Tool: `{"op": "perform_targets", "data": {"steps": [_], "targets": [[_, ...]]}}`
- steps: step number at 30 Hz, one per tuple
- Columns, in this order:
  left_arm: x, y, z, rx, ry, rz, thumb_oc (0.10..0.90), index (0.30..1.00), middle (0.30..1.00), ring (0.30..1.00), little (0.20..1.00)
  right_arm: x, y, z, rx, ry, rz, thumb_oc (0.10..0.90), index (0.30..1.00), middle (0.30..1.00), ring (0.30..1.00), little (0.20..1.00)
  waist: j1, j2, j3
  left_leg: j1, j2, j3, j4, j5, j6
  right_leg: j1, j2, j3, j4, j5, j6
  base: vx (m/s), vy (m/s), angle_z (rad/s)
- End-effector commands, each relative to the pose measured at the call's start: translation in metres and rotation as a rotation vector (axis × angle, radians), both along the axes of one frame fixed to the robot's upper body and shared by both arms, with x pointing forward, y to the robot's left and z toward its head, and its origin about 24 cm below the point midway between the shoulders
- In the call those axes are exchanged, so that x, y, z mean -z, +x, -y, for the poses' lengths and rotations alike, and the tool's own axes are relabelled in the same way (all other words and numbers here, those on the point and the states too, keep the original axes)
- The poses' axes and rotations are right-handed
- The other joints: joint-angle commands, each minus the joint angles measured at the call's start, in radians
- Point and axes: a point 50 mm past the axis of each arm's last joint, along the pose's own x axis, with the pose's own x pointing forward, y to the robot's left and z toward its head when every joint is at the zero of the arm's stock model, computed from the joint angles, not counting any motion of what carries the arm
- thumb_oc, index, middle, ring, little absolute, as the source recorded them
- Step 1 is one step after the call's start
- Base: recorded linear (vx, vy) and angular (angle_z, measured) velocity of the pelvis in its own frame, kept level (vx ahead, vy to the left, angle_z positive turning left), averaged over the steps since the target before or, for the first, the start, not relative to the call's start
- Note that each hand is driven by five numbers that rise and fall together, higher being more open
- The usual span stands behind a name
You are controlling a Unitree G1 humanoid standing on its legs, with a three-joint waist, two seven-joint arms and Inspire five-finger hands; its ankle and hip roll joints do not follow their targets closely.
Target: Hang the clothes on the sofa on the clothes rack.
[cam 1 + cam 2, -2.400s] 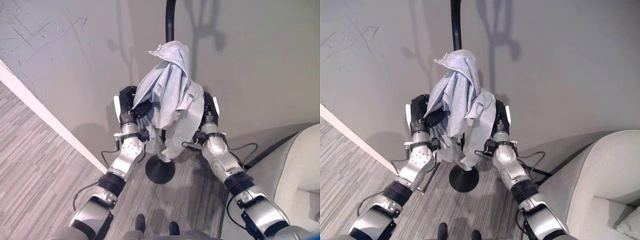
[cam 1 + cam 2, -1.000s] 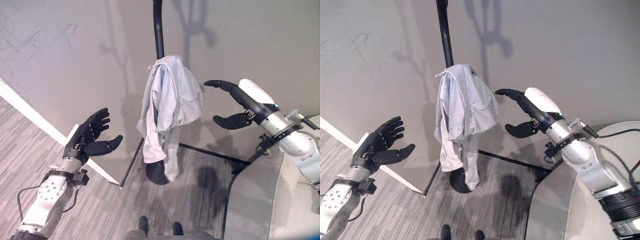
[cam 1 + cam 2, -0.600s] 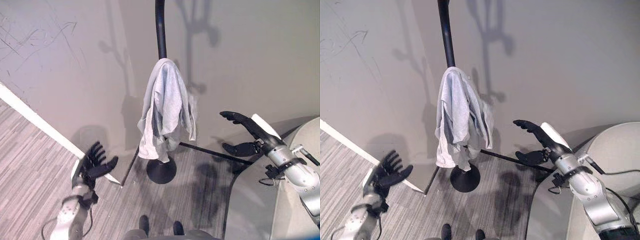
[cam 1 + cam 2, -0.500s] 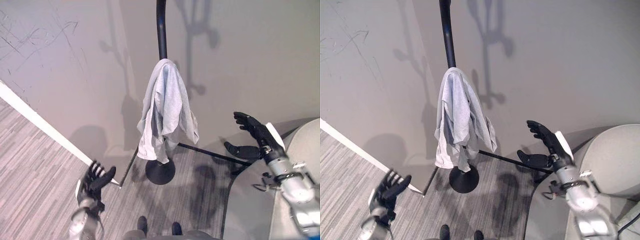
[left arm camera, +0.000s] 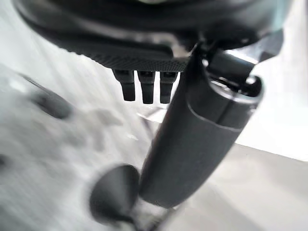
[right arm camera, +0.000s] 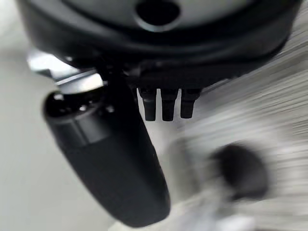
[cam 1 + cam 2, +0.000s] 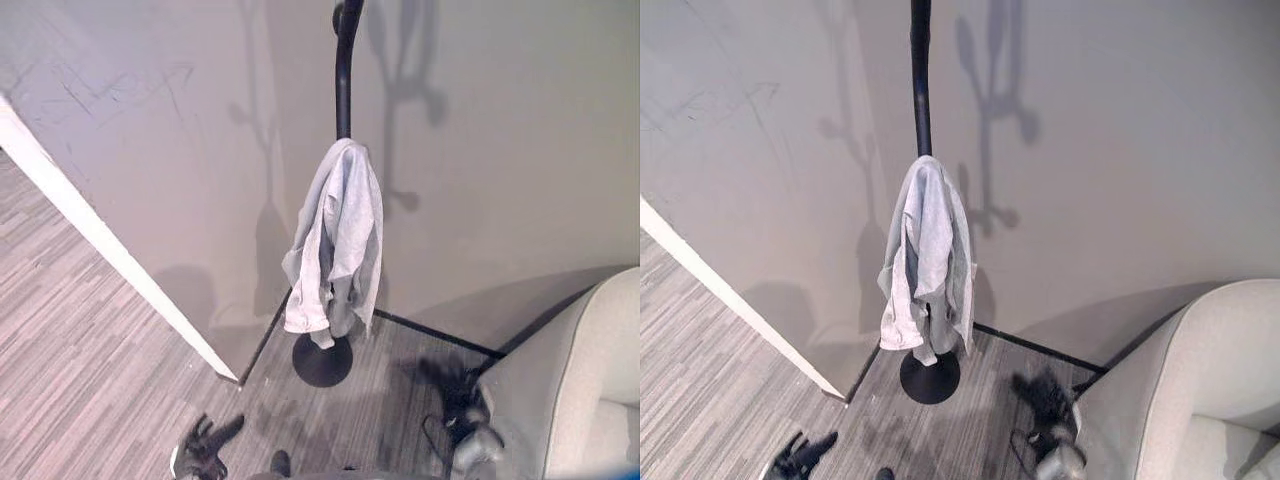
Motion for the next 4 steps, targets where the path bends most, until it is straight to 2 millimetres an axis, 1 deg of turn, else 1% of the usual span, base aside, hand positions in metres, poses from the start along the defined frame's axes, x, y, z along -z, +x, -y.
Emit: {"op": "perform_targets", "data": {"steps": [1, 3, 4], "targets": [[0.001, 0.013, 0.008, 0.123, 0.002, -0.008, 0.800, 0.900, 0.900, 0.900, 0.900, 0.014, -0.016, -0.022, 0.151, 0.170, -0.106, 0.800, 0.900, 0.900, 0.900, 0.900, 0.022, -0.022, 0.013, 0.032, 0.002, 0.007, 0.005, -0.077, -0.013, 0.036, -0.094, -0.104, 0.046, -0.035, 0.110, 0.05, 0.014, 0.09], [0.003, 0.011, 0.013, 0.132, -0.014, -0.021, 0.800, 0.900, 0.900, 0.900, 0.900, 0.019, -0.031, -0.022, 0.223, 0.180, -0.190, 0.800, 0.900, 0.900, 0.900, 0.900, 0.023, -0.019, 0.011, 0.033, 0.000, 0.004, 0.005, -0.081, -0.012, 0.042, -0.093, -0.107, 0.042, -0.038, 0.110, 0.04, 0.015, 0.10], [0.003, 0.012, 0.013, 0.133, -0.014, -0.021, 0.800, 0.900, 0.900, 0.900, 0.900, 0.019, -0.030, -0.022, 0.224, 0.180, -0.189, 0.800, 0.900, 0.900, 0.900, 0.900, 0.024, -0.019, 0.011, 0.033, 0.000, 0.004, 0.005, -0.081, -0.012, 0.042, -0.093, -0.107, 0.042, -0.038, 0.110, 0.02, 0.009, 0.08]]}}
